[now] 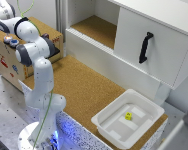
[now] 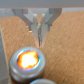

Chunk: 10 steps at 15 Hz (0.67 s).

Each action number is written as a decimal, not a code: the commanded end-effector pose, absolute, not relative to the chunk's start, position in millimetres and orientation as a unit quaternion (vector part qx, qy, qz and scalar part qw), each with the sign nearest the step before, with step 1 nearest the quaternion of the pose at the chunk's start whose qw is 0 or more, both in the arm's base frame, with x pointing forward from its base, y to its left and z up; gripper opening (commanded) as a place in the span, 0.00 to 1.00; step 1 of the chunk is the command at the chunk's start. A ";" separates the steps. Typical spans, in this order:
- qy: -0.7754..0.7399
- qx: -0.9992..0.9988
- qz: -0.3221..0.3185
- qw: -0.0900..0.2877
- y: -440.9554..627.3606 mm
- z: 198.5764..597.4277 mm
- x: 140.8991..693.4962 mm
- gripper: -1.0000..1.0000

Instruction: Toggle the red light switch to turn on the red light

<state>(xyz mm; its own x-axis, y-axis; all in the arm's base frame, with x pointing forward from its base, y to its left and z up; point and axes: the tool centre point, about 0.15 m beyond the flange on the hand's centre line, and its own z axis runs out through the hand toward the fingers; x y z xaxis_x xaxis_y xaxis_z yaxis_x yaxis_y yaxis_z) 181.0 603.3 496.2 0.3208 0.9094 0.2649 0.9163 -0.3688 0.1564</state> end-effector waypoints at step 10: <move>-0.399 -0.908 -0.124 0.017 515.5 531.9 244.7 1.00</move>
<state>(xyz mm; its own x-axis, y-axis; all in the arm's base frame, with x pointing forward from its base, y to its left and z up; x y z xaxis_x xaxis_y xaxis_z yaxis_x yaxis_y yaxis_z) 220.1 564.2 532.6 0.5317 0.8052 0.2624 0.7991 -0.5797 0.1596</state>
